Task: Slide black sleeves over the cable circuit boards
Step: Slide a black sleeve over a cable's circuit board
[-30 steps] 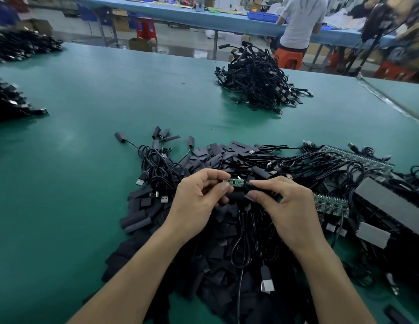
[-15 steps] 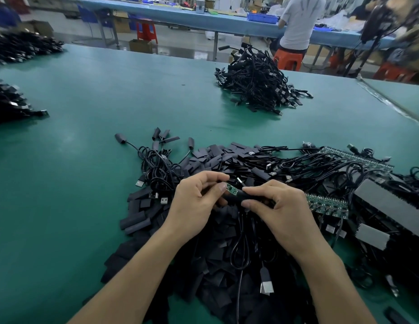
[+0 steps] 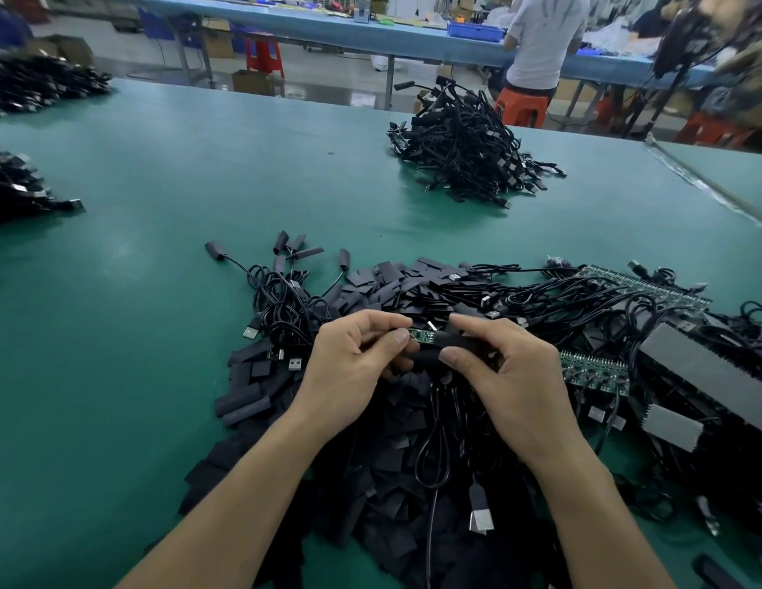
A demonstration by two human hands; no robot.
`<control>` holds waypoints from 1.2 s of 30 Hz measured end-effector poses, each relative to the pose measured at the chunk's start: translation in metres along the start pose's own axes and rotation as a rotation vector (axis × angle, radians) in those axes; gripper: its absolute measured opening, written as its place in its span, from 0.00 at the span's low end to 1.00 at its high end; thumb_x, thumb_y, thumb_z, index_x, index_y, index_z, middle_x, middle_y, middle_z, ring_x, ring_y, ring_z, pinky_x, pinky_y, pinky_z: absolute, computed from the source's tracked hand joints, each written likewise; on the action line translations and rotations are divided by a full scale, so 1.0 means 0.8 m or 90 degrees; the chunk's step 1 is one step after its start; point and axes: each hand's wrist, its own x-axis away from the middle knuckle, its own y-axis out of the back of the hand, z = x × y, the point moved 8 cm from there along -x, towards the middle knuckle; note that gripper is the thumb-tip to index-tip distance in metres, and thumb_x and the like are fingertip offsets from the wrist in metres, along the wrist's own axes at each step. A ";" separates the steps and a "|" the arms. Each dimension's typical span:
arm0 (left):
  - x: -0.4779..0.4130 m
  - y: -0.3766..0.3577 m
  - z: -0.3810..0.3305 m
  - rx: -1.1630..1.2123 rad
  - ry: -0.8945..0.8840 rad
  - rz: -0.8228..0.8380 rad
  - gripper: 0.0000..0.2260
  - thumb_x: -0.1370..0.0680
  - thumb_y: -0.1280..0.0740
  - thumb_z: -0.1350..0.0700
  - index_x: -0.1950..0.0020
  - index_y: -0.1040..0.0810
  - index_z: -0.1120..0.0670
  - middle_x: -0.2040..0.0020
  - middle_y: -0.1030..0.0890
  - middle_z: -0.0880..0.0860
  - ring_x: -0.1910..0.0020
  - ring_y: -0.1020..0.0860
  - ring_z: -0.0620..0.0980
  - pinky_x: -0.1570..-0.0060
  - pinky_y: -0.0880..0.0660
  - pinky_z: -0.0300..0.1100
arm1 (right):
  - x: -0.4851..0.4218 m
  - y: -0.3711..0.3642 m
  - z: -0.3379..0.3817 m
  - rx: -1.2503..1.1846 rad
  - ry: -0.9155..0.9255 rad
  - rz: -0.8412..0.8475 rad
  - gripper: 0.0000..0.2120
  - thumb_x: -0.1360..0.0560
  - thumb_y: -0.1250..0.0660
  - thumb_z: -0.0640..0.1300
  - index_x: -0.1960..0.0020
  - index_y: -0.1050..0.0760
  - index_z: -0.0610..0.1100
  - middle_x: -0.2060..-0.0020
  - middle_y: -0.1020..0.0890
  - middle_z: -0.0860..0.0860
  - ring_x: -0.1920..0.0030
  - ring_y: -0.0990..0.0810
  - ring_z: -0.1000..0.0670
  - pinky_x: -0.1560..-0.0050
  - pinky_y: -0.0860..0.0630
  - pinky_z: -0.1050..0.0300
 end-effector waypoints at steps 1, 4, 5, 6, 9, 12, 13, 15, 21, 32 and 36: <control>0.000 -0.001 0.000 0.000 0.001 0.005 0.07 0.20 0.33 0.65 0.47 0.18 0.55 0.58 0.13 0.53 0.63 0.16 0.49 0.63 0.21 0.37 | 0.000 0.002 -0.002 -0.026 -0.014 -0.009 0.16 0.29 0.23 0.43 0.42 0.18 0.52 0.51 0.18 0.62 0.48 0.21 0.64 0.46 0.27 0.71; 0.001 -0.002 -0.002 -0.001 0.003 0.013 0.07 0.20 0.33 0.65 0.47 0.18 0.55 0.58 0.13 0.52 0.62 0.15 0.48 0.62 0.21 0.37 | 0.001 0.002 -0.010 -0.099 -0.053 -0.008 0.14 0.31 0.22 0.43 0.50 0.18 0.58 0.59 0.15 0.61 0.55 0.17 0.59 0.51 0.21 0.62; 0.001 -0.002 -0.002 -0.002 0.002 0.014 0.07 0.20 0.33 0.65 0.48 0.18 0.55 0.59 0.13 0.52 0.62 0.15 0.48 0.63 0.21 0.37 | 0.000 0.001 -0.012 -0.111 -0.061 0.002 0.13 0.31 0.22 0.43 0.52 0.18 0.58 0.59 0.15 0.60 0.57 0.17 0.57 0.52 0.20 0.60; 0.001 -0.001 -0.003 -0.003 0.000 0.016 0.07 0.20 0.33 0.65 0.48 0.18 0.55 0.59 0.13 0.52 0.62 0.15 0.47 0.63 0.21 0.37 | 0.000 -0.001 -0.013 -0.121 -0.065 0.013 0.12 0.31 0.22 0.43 0.53 0.17 0.57 0.60 0.15 0.60 0.58 0.16 0.57 0.54 0.20 0.59; 0.000 -0.001 -0.004 -0.005 -0.010 0.016 0.07 0.20 0.33 0.65 0.47 0.18 0.56 0.57 0.13 0.54 0.60 0.15 0.48 0.63 0.21 0.37 | 0.001 -0.003 -0.013 -0.142 -0.063 0.028 0.11 0.32 0.22 0.43 0.55 0.17 0.57 0.61 0.15 0.61 0.61 0.17 0.58 0.57 0.22 0.63; 0.001 0.002 -0.007 0.005 -0.031 0.002 0.07 0.20 0.33 0.65 0.47 0.18 0.56 0.57 0.13 0.54 0.60 0.15 0.49 0.64 0.22 0.37 | 0.001 -0.005 -0.008 -0.157 -0.045 0.022 0.13 0.32 0.22 0.42 0.54 0.18 0.58 0.60 0.15 0.62 0.59 0.17 0.59 0.57 0.24 0.68; 0.001 0.003 -0.008 0.007 -0.041 -0.003 0.07 0.20 0.32 0.65 0.47 0.18 0.55 0.57 0.13 0.53 0.60 0.15 0.50 0.64 0.22 0.37 | 0.002 -0.005 -0.007 -0.164 -0.038 0.014 0.13 0.32 0.22 0.42 0.53 0.18 0.58 0.59 0.15 0.62 0.58 0.16 0.58 0.56 0.23 0.68; 0.002 0.004 -0.011 0.010 -0.054 -0.010 0.07 0.20 0.32 0.64 0.48 0.17 0.53 0.58 0.13 0.53 0.59 0.14 0.50 0.63 0.22 0.36 | 0.002 -0.004 -0.007 -0.201 -0.032 -0.004 0.13 0.32 0.22 0.45 0.51 0.17 0.58 0.57 0.15 0.60 0.56 0.16 0.56 0.54 0.21 0.65; 0.002 0.002 -0.015 0.036 -0.055 0.011 0.07 0.20 0.33 0.62 0.46 0.18 0.53 0.56 0.13 0.54 0.57 0.14 0.53 0.58 0.17 0.43 | 0.001 -0.002 -0.006 -0.355 -0.049 -0.031 0.14 0.34 0.23 0.46 0.50 0.16 0.57 0.55 0.13 0.54 0.55 0.15 0.53 0.54 0.20 0.64; 0.001 0.004 -0.001 -0.066 -0.051 0.037 0.09 0.24 0.26 0.61 0.46 0.14 0.52 0.53 0.14 0.52 0.58 0.15 0.55 0.50 0.18 0.56 | 0.001 -0.010 -0.020 -0.286 -0.101 0.016 0.14 0.33 0.22 0.40 0.49 0.18 0.49 0.58 0.13 0.55 0.56 0.14 0.54 0.52 0.19 0.62; 0.002 0.006 -0.001 -0.062 -0.053 0.022 0.09 0.24 0.26 0.62 0.47 0.14 0.52 0.57 0.13 0.53 0.60 0.15 0.53 0.51 0.17 0.52 | 0.001 -0.006 -0.022 -0.220 -0.102 0.020 0.12 0.35 0.22 0.48 0.53 0.17 0.54 0.60 0.13 0.54 0.58 0.15 0.52 0.52 0.18 0.55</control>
